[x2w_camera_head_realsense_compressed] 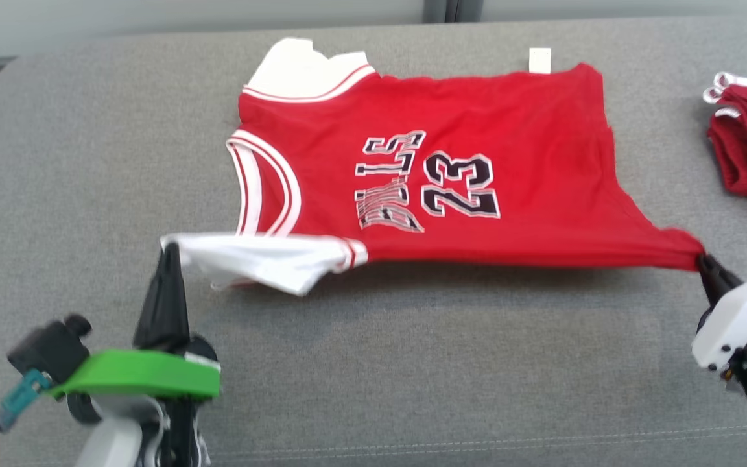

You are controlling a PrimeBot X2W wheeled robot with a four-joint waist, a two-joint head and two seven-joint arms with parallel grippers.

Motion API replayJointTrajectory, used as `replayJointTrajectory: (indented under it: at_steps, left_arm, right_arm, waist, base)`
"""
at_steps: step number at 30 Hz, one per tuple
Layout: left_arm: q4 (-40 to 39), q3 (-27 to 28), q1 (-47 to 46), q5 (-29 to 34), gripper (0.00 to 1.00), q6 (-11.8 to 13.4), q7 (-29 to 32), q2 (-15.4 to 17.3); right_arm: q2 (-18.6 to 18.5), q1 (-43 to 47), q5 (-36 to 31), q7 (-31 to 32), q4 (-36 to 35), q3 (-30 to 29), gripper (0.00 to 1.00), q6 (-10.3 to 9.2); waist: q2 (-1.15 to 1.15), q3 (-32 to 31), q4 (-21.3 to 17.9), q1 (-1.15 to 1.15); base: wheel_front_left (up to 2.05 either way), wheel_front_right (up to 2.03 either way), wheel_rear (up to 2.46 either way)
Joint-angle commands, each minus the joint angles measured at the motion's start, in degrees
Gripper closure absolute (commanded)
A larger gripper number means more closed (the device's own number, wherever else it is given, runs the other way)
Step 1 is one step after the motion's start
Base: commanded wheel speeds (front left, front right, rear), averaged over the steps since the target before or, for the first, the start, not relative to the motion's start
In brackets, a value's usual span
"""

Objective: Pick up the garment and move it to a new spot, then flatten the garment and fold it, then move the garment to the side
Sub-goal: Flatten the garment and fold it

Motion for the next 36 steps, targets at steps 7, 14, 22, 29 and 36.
replayJointTrajectory:
  at_steps: [7, 14, 22, 29, 36]
  left_arm:
    - [0.8, -3.8, 8.3, 3.7, 1.00, 3.5, 3.1, 3.2]
    - [-0.5, -5.7, 13.5, 4.5, 1.00, 6.8, 7.0, 5.4]
    - [-6.2, -6.6, 21.5, 1.4, 1.00, 11.0, 15.1, 8.5]
    - [-13.6, -6.6, 23.5, -1.1, 1.00, 10.7, 18.4, 10.2]
    - [-15.7, -7.5, 12.3, -1.8, 1.00, 8.4, 19.8, 6.3]
  right_arm:
    - [2.0, 5.7, -0.5, -0.7, 0.9, -1.4, 1.00, -0.11]
    - [2.4, 7.8, -1.2, -0.9, 3.0, -2.6, 1.00, -0.11]
    - [2.4, 10.2, 2.4, -3.3, 7.6, -2.5, 1.00, -0.11]
    - [2.4, 9.7, 4.1, -5.3, 8.1, -1.2, 1.00, -0.11]
    - [2.4, 5.7, 6.7, -6.8, 6.9, -0.1, 1.00, -0.10]
  waist:
    - [0.00, -3.9, -1.1, 0.00]
    - [0.00, -4.6, -1.4, 0.00]
    - [0.00, -4.6, -0.8, 0.00]
    - [0.00, -4.3, -0.9, 0.00]
    - [0.00, -3.8, -1.9, 0.00]
  base:
    - [0.00, 0.00, 0.00]
    - [0.00, 0.00, 0.00]
    - [0.00, 0.00, 0.00]
    - [0.00, 0.00, 0.00]
    - [0.00, 0.00, 0.00]
